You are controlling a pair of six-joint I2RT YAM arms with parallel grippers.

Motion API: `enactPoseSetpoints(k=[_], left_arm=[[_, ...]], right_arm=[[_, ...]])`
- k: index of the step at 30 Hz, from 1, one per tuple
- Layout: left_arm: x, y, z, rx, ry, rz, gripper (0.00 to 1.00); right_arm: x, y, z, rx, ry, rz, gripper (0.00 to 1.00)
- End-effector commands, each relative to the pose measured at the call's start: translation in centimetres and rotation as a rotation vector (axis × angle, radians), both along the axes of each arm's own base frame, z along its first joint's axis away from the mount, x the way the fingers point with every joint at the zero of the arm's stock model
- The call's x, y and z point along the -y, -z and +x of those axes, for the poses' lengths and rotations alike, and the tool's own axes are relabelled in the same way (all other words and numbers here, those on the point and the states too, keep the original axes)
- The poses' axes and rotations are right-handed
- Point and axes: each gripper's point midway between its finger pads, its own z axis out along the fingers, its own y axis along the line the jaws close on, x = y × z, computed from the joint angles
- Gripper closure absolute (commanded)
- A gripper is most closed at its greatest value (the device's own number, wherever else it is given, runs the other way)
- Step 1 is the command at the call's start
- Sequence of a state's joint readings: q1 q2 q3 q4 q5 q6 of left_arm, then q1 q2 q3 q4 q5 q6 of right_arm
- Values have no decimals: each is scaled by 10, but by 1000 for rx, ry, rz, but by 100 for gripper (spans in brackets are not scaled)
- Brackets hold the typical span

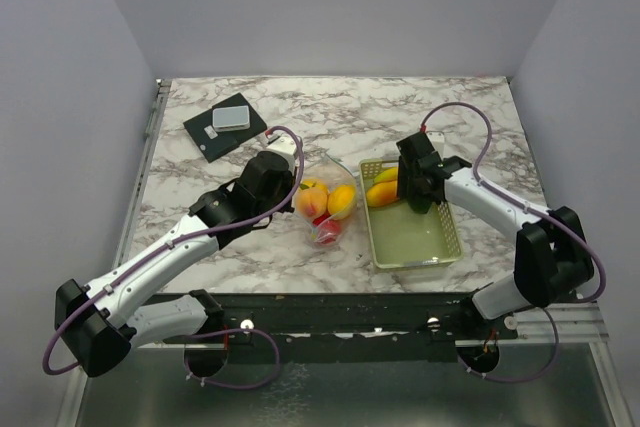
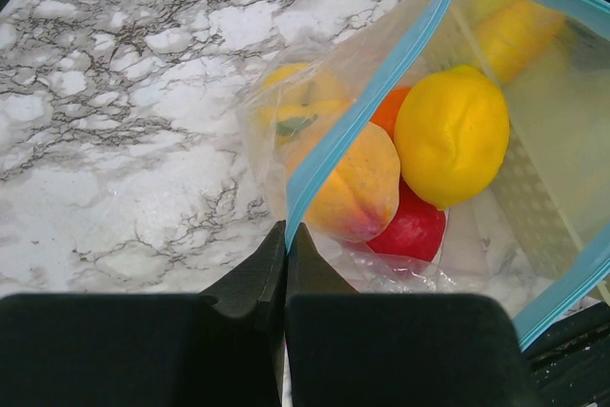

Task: Place the food in the zip-top bag and seal the zipper
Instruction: Pick up the fake fruit from the bin.

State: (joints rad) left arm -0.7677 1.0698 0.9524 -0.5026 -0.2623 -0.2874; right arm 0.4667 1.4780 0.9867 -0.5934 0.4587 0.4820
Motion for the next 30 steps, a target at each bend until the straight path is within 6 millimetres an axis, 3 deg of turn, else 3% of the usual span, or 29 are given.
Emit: enactPoseSetpoints(k=[1,7,12,16,24,30], left_arm=[[-3,7,2,-6,-12,21,100],[-3,7,2,-6,-12,20,100],[-3,7,2,-6,-12,20,100],[-4,7,2,-5,-13,20,100],[-4,6,2,-4,-12,19,100],[-4,5,2,-2,-11,17,100]], right_arm=[[-4,-5,17,16,-28,12,21],[-6,6,24,-11,-31,8,22],[-6,12,25,-26,-33,5,29],[-5,11,23,-24,-33,5,41],[-2,-8,15,-5,-20,21,84],[-6,-34,8,34,-29,84,92]])
